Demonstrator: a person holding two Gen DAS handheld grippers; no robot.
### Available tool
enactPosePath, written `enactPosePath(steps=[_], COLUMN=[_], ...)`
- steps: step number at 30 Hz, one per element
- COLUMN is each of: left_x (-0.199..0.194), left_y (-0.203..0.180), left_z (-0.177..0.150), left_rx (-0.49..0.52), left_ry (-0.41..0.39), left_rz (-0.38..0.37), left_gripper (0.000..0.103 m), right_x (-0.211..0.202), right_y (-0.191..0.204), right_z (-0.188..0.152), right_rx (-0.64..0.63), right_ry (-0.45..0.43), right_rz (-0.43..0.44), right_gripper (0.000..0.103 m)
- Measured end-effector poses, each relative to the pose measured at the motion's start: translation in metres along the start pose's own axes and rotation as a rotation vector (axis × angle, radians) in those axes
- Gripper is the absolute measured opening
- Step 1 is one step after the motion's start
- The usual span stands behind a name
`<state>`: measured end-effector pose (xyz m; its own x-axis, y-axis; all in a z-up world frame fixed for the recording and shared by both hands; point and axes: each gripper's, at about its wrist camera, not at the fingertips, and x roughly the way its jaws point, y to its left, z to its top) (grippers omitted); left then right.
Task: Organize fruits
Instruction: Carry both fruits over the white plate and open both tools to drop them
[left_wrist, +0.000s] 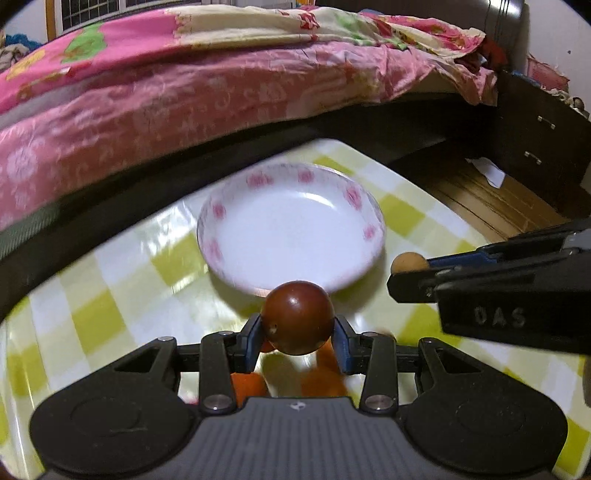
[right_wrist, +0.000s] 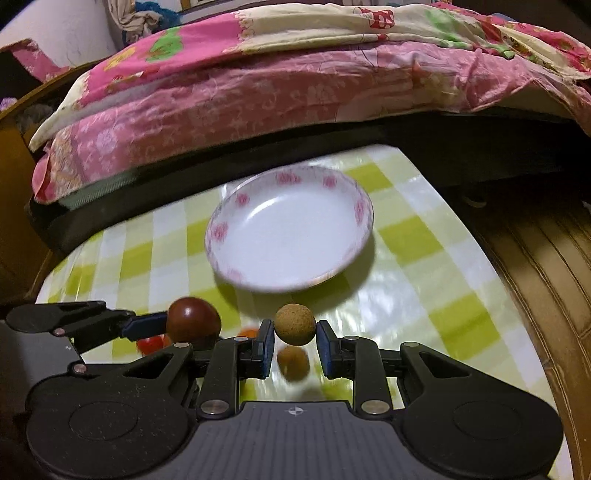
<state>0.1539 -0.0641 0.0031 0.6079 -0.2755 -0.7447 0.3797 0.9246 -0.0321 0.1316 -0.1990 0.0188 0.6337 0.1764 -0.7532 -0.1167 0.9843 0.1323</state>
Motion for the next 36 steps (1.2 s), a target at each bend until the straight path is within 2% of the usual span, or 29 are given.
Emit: enactPosePath(steps=[10, 17, 36], left_x=[0.034, 0.046, 0.053], left_y=[0.019, 0.021, 0.024], left_z=[0.022, 0.025, 0.031], left_rx=[-0.001, -0.002, -0.001], left_ry=[-0.007, -0.005, 0.006], left_rz=[0.043, 0.024, 0.018], left_gripper=[0.047, 0.047, 0.048], right_x=[0.046, 0.070, 0.079], right_y=[-0.003, -0.011, -0.011], right_z=[0.031, 0.036, 0.042], right_rx=[-0.023, -0.026, -0.022], right_ry=[-0.027, -0.009, -0.032], right_rz=[-0.020, -0.034, 0.001], right_gripper=[0.021, 0.021, 0.026])
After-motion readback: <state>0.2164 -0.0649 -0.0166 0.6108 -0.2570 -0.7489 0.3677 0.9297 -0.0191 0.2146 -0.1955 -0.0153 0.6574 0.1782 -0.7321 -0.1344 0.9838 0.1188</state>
